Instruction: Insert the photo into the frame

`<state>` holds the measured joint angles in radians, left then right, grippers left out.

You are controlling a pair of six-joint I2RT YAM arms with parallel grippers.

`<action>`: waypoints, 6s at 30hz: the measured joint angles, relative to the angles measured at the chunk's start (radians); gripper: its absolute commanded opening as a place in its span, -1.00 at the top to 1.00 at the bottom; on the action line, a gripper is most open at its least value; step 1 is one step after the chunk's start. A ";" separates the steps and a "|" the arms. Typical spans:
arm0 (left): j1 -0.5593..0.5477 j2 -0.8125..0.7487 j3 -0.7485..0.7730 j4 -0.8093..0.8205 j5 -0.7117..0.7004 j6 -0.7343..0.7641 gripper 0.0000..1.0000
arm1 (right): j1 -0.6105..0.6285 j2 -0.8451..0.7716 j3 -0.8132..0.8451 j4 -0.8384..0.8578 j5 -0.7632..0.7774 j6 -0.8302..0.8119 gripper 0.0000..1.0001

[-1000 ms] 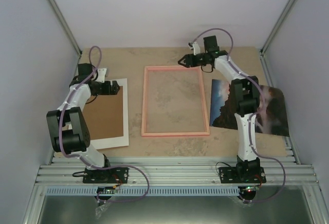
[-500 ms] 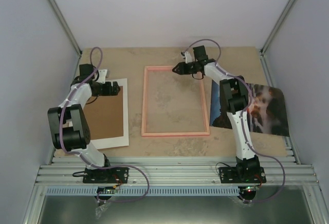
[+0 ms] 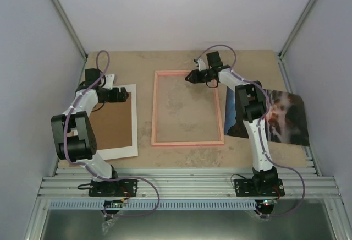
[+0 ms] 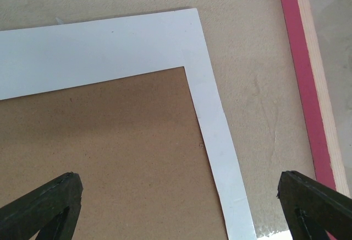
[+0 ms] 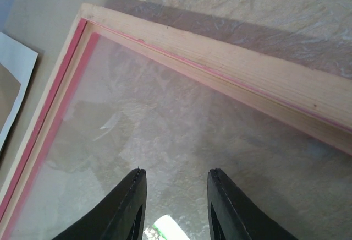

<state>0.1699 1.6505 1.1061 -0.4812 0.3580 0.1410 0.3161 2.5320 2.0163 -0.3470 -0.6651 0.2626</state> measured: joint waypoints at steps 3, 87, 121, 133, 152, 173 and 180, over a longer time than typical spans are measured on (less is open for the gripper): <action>0.000 0.001 0.000 0.002 0.000 0.000 -0.99 | 0.002 -0.011 0.000 -0.001 0.000 -0.008 0.29; -0.054 -0.289 -0.084 -0.296 -0.188 0.293 -0.99 | 0.084 -0.807 -0.773 -0.168 0.161 -0.840 -0.69; 0.029 0.060 -0.092 -0.086 0.270 -0.090 0.93 | 0.478 -0.151 -0.216 0.262 0.053 0.694 -0.15; 0.029 0.202 -0.071 0.004 0.260 -0.158 1.00 | 0.489 -0.018 -0.082 0.253 0.077 0.793 0.01; 0.019 0.273 -0.024 0.031 0.337 -0.163 1.00 | 0.513 0.105 0.116 0.183 0.146 0.853 0.11; -0.002 0.272 0.004 0.003 0.327 -0.137 0.31 | 0.518 0.039 0.035 0.223 0.177 0.746 0.99; 0.092 0.071 0.049 -0.094 0.256 -0.108 -0.65 | 0.518 -0.066 -0.021 0.308 0.135 0.715 0.99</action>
<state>0.2623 1.7214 1.1549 -0.5755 0.6136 0.0330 0.8337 2.4664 1.9953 -0.0391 -0.5304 0.9779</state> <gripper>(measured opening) 0.682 0.025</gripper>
